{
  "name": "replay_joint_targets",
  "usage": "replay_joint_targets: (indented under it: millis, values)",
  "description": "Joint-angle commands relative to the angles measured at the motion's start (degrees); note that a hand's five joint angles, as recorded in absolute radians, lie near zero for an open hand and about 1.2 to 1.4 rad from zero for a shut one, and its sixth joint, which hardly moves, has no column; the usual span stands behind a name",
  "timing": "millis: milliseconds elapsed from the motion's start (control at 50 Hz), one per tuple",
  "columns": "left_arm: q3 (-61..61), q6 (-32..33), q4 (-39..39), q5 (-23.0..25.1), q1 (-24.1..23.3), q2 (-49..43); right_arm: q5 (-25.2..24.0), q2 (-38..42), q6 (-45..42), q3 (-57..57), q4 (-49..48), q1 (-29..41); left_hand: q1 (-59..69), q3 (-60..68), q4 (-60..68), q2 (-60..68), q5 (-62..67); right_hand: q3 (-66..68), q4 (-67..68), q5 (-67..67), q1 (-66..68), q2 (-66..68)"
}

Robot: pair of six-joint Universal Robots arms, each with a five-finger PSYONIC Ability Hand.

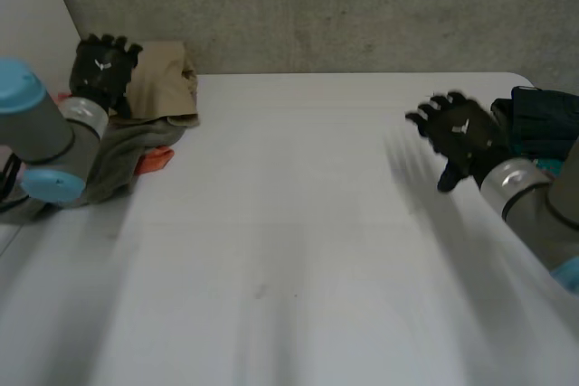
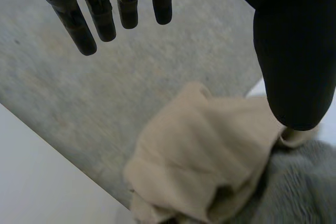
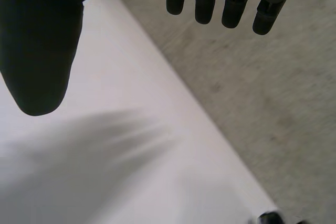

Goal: Fold the laundry.

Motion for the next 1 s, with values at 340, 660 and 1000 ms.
replay_joint_targets:
  millis: [340, 660, 1000]
  values:
    - [-6.85, -0.52, 0.08, -2.65, 0.63, 4.03, -0.34, 0.37, -1.14, 4.47, -0.33, -0.44, 6.69, 6.27, 7.03, 6.94, 6.54, -2.17, -2.05, -2.48, -2.79, -1.99]
    - [-16.92, -0.52, -6.86, -7.94, 4.58, 6.71, -0.07, 0.28, -0.97, 4.56, -0.24, -0.27, 10.23, 9.80, 10.56, 10.47, 10.07, -2.17, -2.05, -2.48, -2.79, -1.99]
    - [-10.05, -1.21, -6.69, -7.94, 2.84, 4.91, 0.45, -1.47, -0.88, 4.56, -0.42, -0.53, 67.73, 67.31, 68.07, 67.97, 67.58, -2.17, -2.05, -2.48, -2.79, -1.99]
